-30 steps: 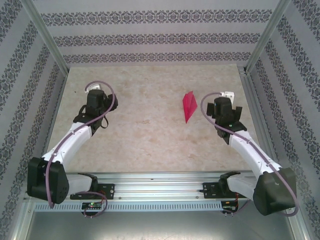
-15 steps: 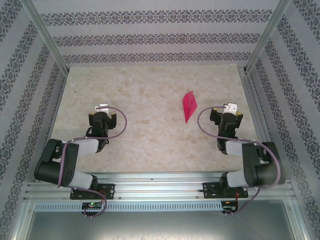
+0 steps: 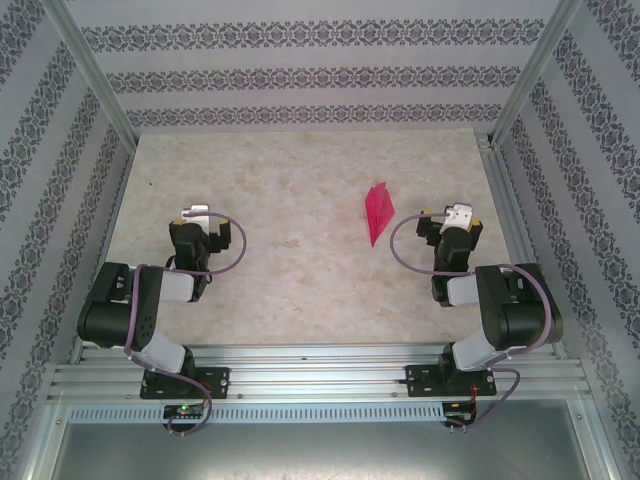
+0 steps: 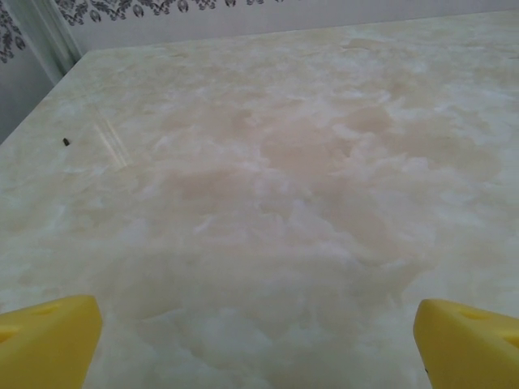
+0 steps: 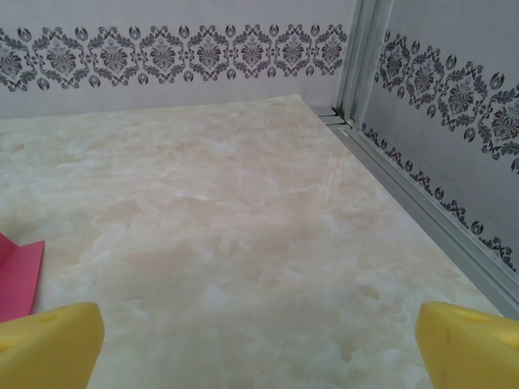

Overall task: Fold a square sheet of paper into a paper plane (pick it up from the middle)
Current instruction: Reset both arms

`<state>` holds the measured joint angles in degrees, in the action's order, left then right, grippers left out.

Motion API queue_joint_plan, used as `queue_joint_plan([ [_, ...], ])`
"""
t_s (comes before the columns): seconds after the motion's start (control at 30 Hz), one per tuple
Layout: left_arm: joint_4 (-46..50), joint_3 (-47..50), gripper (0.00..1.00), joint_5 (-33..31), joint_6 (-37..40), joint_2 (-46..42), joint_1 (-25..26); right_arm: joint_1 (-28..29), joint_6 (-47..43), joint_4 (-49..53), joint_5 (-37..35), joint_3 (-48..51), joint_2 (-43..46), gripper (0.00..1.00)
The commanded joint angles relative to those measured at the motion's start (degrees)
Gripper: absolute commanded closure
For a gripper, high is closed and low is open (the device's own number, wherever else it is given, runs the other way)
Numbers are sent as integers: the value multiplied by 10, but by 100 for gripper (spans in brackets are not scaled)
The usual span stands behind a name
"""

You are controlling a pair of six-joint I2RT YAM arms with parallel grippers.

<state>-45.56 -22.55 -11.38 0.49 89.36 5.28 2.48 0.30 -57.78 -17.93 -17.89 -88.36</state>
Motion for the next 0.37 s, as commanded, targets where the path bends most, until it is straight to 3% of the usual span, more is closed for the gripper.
queue_joint_plan([
  [0.0,-22,-10,0,56,15,-2,-2,-4,8,-26,-8,-7,-1,2],
  [0.33,-12,-16,0,86,14,-1,-11,-4,9,-26,-7,-7,-1,2],
])
